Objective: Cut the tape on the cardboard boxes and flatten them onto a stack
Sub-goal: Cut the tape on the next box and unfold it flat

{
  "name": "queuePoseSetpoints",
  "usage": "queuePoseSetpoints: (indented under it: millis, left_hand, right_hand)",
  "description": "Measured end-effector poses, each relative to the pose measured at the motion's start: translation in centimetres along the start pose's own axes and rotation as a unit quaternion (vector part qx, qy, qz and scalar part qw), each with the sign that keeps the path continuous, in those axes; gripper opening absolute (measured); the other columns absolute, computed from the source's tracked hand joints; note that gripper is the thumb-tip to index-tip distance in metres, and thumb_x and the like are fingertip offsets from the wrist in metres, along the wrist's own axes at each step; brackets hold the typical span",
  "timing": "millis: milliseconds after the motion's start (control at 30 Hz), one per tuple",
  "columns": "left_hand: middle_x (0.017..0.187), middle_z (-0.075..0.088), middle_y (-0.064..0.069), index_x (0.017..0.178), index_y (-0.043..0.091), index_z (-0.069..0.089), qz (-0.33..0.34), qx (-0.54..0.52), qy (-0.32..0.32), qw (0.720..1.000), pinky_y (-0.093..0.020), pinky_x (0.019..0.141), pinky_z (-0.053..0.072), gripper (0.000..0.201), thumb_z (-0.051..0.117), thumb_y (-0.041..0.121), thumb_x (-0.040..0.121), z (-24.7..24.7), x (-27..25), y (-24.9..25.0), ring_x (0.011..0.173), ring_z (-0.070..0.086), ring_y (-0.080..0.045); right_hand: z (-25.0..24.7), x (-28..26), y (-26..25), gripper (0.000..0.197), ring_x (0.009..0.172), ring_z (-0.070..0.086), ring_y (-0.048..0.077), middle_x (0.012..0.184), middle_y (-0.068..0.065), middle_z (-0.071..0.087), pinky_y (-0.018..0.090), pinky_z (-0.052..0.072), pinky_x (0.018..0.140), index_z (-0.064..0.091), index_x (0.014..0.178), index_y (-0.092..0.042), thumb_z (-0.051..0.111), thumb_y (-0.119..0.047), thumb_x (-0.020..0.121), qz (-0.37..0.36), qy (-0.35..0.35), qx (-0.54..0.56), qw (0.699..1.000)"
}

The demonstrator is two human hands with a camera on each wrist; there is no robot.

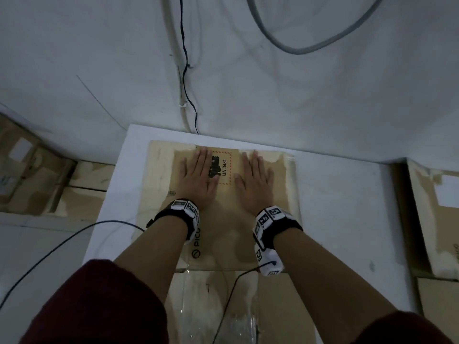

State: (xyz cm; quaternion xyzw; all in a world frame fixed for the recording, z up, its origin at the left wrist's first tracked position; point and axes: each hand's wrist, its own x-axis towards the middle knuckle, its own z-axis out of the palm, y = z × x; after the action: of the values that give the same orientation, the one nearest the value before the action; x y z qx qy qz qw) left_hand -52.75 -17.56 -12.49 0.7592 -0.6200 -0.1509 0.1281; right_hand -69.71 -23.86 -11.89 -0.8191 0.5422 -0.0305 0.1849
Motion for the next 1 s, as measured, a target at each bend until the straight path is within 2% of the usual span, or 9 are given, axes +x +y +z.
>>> queuePoseSetpoints:
  millis: [133,367,433,600,767,833,867,933,1000]
  left_hand:
    - [0.162,0.0,-0.002,0.153,0.012,0.005,-0.005,-0.01,-0.013,1.0,-0.038,0.117,-0.012,0.079,0.004,0.056,0.088,-0.3,-3.4,-0.4,0.148,-0.005,-0.016]
    - [0.161,0.014,-0.006,0.154,0.011,0.016,-0.037,0.02,0.029,0.999,-0.047,0.12,0.005,0.067,0.01,0.049,0.099,0.7,-15.1,-1.1,0.149,0.008,-0.021]
    - [0.162,0.008,-0.004,0.154,0.015,0.013,-0.067,0.013,0.034,0.997,-0.05,0.12,0.003,0.065,0.013,0.049,0.099,1.0,-17.3,-1.0,0.149,0.002,-0.022]
    - [0.162,0.005,-0.004,0.155,0.019,0.01,-0.114,0.046,0.035,0.992,-0.06,0.116,-0.001,0.065,0.016,0.049,0.098,1.4,-19.1,-0.8,0.149,0.003,-0.028]
    - [0.162,0.001,-0.011,0.155,0.022,0.008,-0.106,0.038,0.014,0.994,-0.053,0.116,-0.013,0.063,0.011,0.049,0.098,1.3,-19.0,-0.9,0.148,0.0,-0.032]
    - [0.159,0.004,-0.021,0.154,0.021,0.013,-0.188,0.004,0.033,0.982,-0.053,0.114,-0.016,0.067,0.016,0.055,0.096,1.0,-19.4,-0.6,0.147,0.001,-0.038]
    - [0.157,0.011,-0.026,0.152,0.017,0.019,-0.249,-0.021,0.042,0.967,-0.057,0.114,-0.009,0.072,0.02,0.058,0.093,0.7,-19.6,-0.3,0.145,0.008,-0.042]
    - [0.147,0.031,-0.03,0.145,0.006,0.032,-0.338,-0.059,0.056,0.938,-0.061,0.108,0.02,0.08,0.033,0.064,0.089,-0.5,-20.0,0.5,0.134,0.031,-0.048]
    - [0.137,0.039,-0.026,0.138,0.005,0.033,-0.411,-0.089,0.072,0.904,-0.055,0.097,0.032,0.082,0.055,0.063,0.084,-2.3,-20.4,1.1,0.123,0.04,-0.043]
  right_hand:
    - [-0.9,-3.5,1.7,0.072,0.152,-0.005,0.019,0.165,0.004,-0.002,0.045,-0.002,0.123,0.005,0.158,-0.023,0.008,-0.053,0.092,-0.039,-0.006,0.008,0.999]
    - [-0.2,-15.3,5.2,0.06,0.152,0.0,0.018,0.165,0.002,0.005,0.05,0.0,0.123,0.009,0.158,-0.029,0.017,-0.048,0.101,0.034,0.037,-0.009,0.999]
    - [0.4,-17.6,5.9,0.059,0.152,0.0,0.02,0.165,0.002,0.004,0.052,-0.003,0.121,0.007,0.157,-0.031,0.017,-0.047,0.102,0.064,0.046,-0.033,0.996]
    - [1.2,-19.3,6.1,0.058,0.152,0.004,0.02,0.165,0.001,0.005,0.051,0.007,0.12,0.007,0.157,-0.033,0.015,-0.048,0.101,0.074,0.069,-0.04,0.994]
    - [0.9,-19.2,6.7,0.057,0.152,0.003,0.017,0.165,-0.002,0.005,0.049,0.007,0.121,0.009,0.157,-0.034,0.012,-0.045,0.101,0.047,0.065,0.006,0.997]
    - [0.7,-19.6,6.9,0.056,0.151,0.012,0.019,0.164,0.002,0.013,0.047,0.014,0.121,0.021,0.156,-0.03,0.022,-0.044,0.102,0.048,0.084,0.041,0.994]
    - [0.6,-19.8,6.8,0.057,0.149,0.016,0.021,0.163,0.004,0.016,0.046,0.017,0.12,0.025,0.155,-0.027,0.03,-0.045,0.102,0.068,0.1,0.068,0.99]
    - [0.4,-20.7,6.5,0.063,0.146,0.022,0.025,0.161,0.008,0.02,0.044,0.021,0.119,0.028,0.154,-0.023,0.047,-0.047,0.099,0.144,0.119,0.128,0.974]
    - [0.1,-21.8,6.3,0.067,0.142,0.03,0.03,0.156,0.013,0.031,0.047,0.026,0.116,0.032,0.151,-0.018,0.056,-0.045,0.095,0.202,0.131,0.147,0.959]
